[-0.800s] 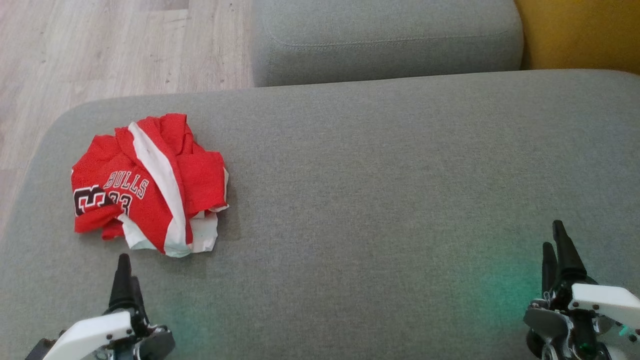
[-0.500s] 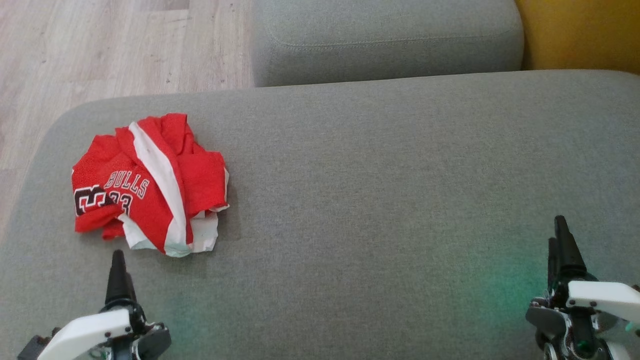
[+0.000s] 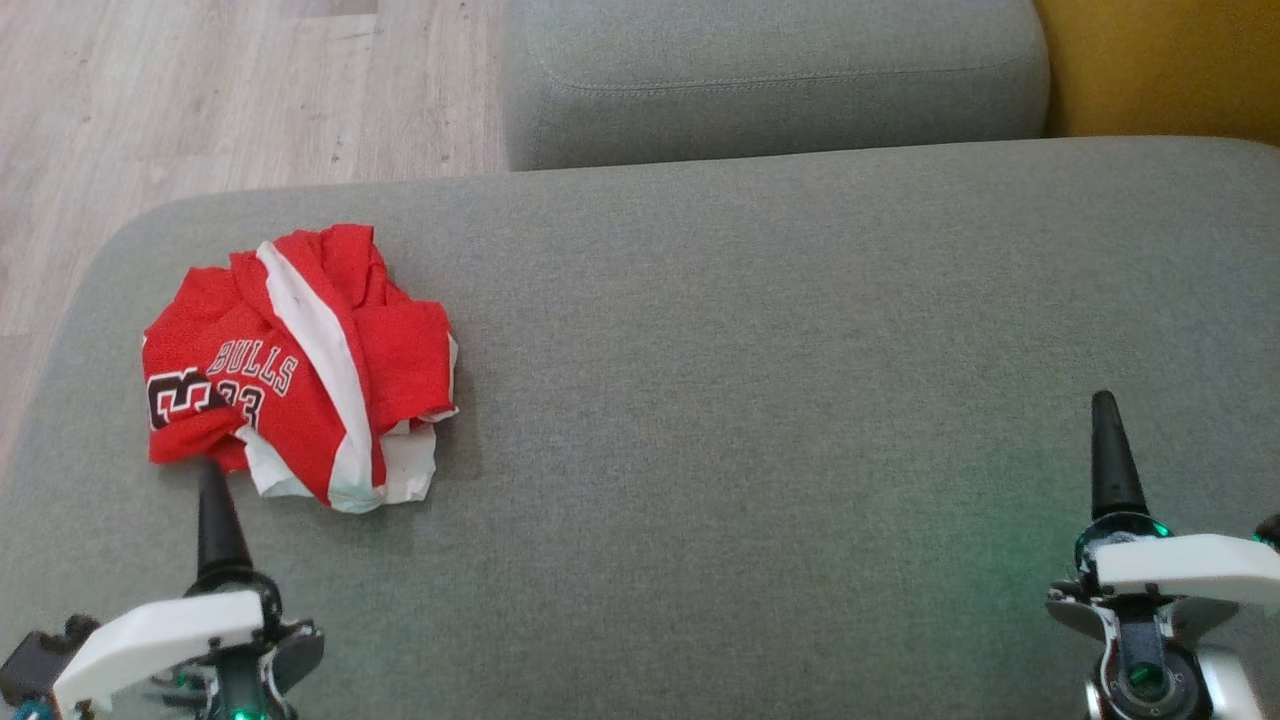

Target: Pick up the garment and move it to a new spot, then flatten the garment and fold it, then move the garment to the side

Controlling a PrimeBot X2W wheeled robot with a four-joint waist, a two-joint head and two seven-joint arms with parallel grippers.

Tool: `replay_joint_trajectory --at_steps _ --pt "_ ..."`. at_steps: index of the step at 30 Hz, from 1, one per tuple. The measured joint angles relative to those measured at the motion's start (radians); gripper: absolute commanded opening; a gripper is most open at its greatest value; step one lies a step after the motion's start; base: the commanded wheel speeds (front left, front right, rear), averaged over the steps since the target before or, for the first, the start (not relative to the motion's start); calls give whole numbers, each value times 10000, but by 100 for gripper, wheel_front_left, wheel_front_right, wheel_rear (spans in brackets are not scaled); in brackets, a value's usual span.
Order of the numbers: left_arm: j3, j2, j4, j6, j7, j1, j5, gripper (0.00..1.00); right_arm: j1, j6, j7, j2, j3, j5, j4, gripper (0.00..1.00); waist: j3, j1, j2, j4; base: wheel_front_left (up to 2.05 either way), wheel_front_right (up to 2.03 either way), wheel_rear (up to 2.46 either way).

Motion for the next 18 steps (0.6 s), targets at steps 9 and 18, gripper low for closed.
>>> replay_joint_trajectory --at_steps 9,18 --pt "-727 2 -566 270 -301 1 1918 100 0 0 -259 0 161 -1691 -472 100 43 0 0 -2 0 0 0" --pt "-1503 8 -857 364 -508 0 3858 100 0 0 -506 -2 451 -3262 -780 100 59 0 0 -19 0 0 0"
